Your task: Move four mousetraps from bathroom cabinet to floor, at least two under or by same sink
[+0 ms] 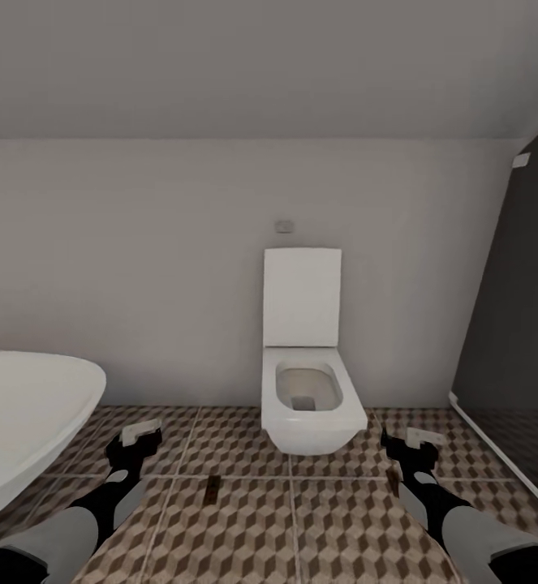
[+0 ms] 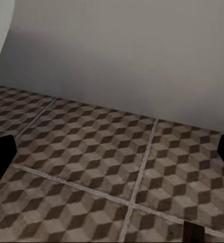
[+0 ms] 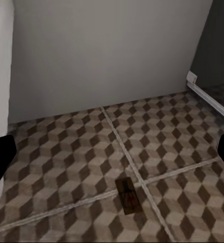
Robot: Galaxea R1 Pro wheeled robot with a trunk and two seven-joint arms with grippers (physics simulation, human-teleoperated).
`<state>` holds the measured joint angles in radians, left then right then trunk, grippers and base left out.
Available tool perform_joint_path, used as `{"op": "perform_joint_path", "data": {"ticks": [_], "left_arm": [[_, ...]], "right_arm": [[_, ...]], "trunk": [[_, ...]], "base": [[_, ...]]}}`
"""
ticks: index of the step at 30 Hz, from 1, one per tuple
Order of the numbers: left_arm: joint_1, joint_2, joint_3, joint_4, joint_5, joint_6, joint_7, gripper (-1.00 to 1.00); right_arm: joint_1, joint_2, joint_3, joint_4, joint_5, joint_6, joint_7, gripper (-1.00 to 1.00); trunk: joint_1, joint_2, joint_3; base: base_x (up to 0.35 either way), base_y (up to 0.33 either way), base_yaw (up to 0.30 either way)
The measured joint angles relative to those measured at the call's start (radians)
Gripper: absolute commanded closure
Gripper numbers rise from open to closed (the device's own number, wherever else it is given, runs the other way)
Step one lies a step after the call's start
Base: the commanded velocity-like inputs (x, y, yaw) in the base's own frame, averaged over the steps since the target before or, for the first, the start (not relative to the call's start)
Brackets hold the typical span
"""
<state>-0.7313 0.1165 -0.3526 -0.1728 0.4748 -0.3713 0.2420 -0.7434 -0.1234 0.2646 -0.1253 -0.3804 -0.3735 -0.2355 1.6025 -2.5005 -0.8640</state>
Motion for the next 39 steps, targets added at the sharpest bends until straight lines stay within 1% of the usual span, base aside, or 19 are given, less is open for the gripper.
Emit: {"op": "perform_joint_path", "data": {"ticks": [5, 13, 21, 28, 39], "left_arm": [[0.0, -0.001, 0.001, 0.0, 0.0, -0.001, 0.001, -1.0], [0.0, -0.002, 0.001, 0.0, 0.0, -0.001, 0.001, -1.0], [0.0, -0.003, 0.001, 0.0, 0.001, -0.001, 0.002, -1.0], [0.0, -0.004, 0.001, 0.0, 0.001, -0.001, 0.002, -1.0], [0.0, -0.007, -0.001, 0.0, 0.003, -0.003, 0.002, -1.0]], "right_arm": [[0.0, -0.002, 0.0, 0.0, 0.0, 0.0, 0.0, -1.0], [0.0, -0.004, -0.001, 0.004, 0.0, 0.0, -0.001, -1.0], [0.0, -0.006, -0.01, 0.04, -0.005, -0.002, -0.001, -1.0], [0.0, -0.025, -0.016, 0.055, -0.021, -0.003, 0.0, -1.0], [0.0, -0.035, -0.017, 0.057, -0.032, -0.002, 0.001, -1.0]], "trunk": [[0.0, 0.0, 0.0], [0.0, 0.0, 0.0], [0.0, 0.0, 0.0], [0.0, 0.0, 0.0], [0.0, 0.0, 0.0]], "base": [[-0.17, 0.088, 0.0], [-0.051, 0.028, 0.0], [-0.011, 0.006, 0.0], [-0.002, 0.001, 0.0], [0.0, 0.0, 0.0]]}}
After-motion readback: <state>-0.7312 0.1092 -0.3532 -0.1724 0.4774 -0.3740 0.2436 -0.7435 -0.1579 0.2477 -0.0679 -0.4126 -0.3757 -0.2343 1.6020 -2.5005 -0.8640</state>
